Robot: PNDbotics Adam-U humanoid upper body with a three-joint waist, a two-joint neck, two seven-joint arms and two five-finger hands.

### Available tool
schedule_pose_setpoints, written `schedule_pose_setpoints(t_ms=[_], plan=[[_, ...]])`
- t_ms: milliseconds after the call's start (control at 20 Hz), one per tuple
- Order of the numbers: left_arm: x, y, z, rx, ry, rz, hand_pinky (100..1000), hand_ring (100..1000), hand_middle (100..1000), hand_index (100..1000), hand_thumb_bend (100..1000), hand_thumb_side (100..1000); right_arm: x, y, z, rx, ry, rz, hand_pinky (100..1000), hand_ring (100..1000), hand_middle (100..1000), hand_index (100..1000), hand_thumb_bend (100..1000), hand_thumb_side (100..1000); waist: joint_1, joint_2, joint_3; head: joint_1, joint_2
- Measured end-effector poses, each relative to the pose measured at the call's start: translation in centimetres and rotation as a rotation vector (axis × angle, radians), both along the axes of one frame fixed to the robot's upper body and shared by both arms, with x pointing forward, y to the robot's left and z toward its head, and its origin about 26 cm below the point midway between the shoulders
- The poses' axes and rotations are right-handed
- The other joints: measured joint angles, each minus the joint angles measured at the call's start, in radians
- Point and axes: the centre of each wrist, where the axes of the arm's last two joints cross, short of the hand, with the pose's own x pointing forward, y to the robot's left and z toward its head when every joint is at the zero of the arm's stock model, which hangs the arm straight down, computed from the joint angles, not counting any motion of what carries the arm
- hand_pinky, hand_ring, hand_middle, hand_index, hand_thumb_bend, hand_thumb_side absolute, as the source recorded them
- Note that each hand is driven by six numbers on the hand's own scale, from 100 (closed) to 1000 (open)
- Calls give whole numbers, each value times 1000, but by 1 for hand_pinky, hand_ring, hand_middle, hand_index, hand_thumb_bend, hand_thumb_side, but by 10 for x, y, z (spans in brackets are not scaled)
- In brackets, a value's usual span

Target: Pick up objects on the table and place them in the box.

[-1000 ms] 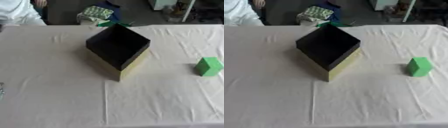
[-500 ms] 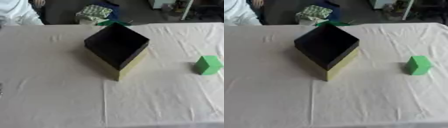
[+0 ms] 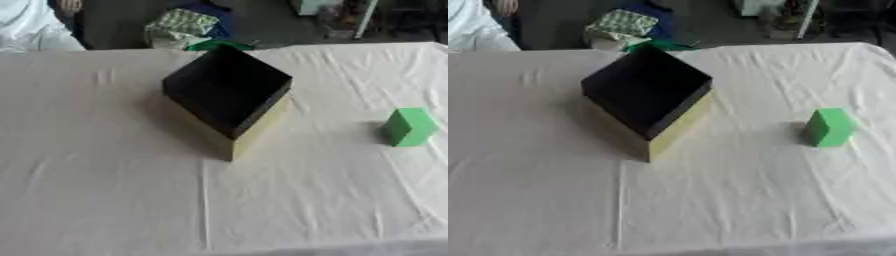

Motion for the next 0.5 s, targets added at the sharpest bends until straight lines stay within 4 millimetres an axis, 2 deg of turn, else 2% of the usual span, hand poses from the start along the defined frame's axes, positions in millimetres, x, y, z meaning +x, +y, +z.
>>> schedule_pose_setpoints(t_ms=[200,500], plan=[[0,-1,0,-2,5,-9,634,717,628,771,262,925,5,-10,3,-7,41,-23,1000,1000,979,924,453,914,1,2,3,-11,0],[1,-2,1,-4,8,-14,634,717,628,770,261,926,13,-20,11,12,61,-52,1000,988,972,930,454,925,1,4,9,-18,0]])
